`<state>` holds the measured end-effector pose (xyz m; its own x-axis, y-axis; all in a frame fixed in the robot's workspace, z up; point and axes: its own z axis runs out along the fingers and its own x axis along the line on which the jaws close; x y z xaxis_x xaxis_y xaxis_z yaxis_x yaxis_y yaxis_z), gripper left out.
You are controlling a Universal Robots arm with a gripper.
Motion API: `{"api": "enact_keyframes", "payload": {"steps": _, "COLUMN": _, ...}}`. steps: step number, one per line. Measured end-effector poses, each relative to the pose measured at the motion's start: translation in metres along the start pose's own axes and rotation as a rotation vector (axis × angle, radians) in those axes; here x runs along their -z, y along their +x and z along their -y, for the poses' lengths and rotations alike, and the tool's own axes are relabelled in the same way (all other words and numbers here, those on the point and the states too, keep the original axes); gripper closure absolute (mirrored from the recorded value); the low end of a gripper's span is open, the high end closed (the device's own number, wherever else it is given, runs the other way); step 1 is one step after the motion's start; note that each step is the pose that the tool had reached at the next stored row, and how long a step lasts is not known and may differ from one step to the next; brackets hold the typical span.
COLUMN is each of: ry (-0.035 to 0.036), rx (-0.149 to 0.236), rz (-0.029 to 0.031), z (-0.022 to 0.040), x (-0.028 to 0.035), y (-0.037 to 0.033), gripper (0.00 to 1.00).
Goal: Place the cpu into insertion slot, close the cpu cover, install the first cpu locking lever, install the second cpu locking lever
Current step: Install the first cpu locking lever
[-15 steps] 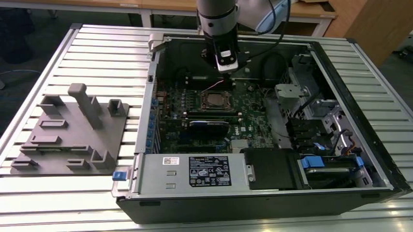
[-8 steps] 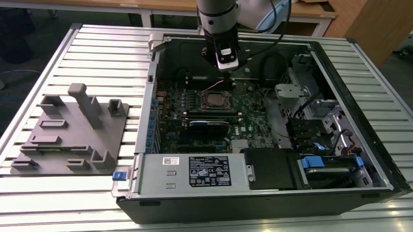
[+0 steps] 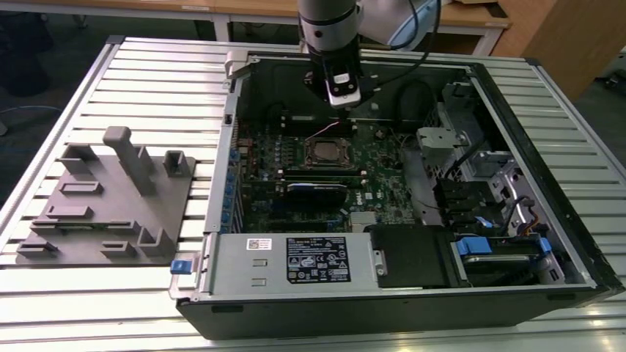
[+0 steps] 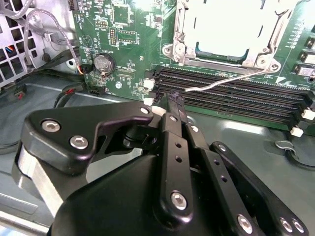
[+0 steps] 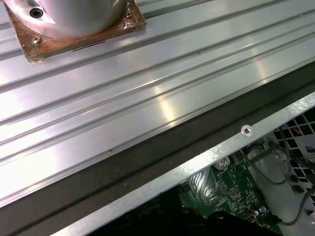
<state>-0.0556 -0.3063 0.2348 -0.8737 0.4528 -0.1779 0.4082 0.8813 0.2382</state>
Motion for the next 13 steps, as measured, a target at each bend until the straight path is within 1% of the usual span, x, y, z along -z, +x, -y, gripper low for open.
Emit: {"api": "enact_keyframes", "payload": {"steps": 13, "ry": -0.0071, "rx": 0.002, "rz": 0.0136, "z": 0.0050, "x": 0.0029, "y": 0.0089, "gripper": 0.90}}
